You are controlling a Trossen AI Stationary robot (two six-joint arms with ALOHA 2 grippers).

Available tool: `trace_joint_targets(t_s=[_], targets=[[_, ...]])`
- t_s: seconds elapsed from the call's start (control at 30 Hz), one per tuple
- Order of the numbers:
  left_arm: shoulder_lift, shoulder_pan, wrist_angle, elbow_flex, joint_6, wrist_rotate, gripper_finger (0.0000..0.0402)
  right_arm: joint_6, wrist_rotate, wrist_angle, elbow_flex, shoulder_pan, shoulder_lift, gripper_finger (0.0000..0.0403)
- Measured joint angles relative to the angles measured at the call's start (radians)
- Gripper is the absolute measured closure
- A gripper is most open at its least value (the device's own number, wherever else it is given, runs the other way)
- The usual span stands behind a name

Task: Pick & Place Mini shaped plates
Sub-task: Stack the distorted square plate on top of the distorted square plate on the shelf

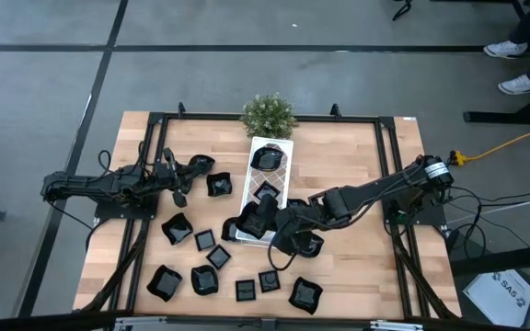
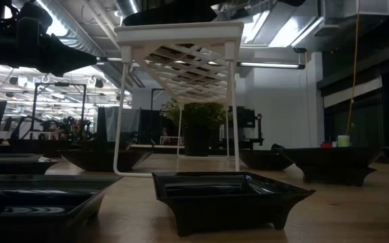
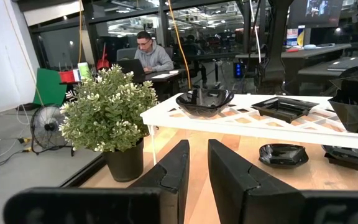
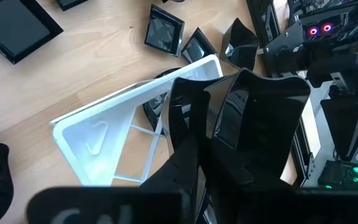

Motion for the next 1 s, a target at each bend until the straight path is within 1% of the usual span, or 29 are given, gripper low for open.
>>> trace_joint_targets(t_s=[0.23, 0.33, 0.5, 0.63, 0.83, 0.9, 1.0], targets=[[0.000, 0.000, 0.000, 0.000, 0.000, 0.000, 0.0348, 0.048, 0.001, 0.004, 0.000, 0.000, 0.000, 0.0366], [0.000, 0.000, 0.000, 0.000, 0.000, 0.000, 0.0347, 0.052, 0.002, 0.004, 0.000, 0.000, 0.000, 0.0348], [0.000, 0.000, 0.000, 0.000, 0.000, 0.000, 0.0350, 0.051, 0.002, 0.004, 0.000, 0.000, 0.000, 0.0305], [0.000, 0.000, 0.000, 0.000, 0.000, 0.000, 0.0348, 0.045, 0.002, 0.004, 0.000, 0.000, 0.000, 0.0284], [0.000, 0.000, 0.000, 0.000, 0.000, 0.000, 0.0349, 0.058, 0.003, 0.003, 0.000, 0.000, 0.000, 0.0279], [0.000, 0.000, 0.000, 0.000, 0.000, 0.000, 0.0350, 0.087, 0.003, -0.017, 0.000, 0.000, -0.002, 0.0279], [0.000, 0.000, 0.000, 0.000, 0.000, 0.000, 0.0348, 0.170, 0.007, -0.085, 0.000, 0.000, -0.017, 0.0279]])
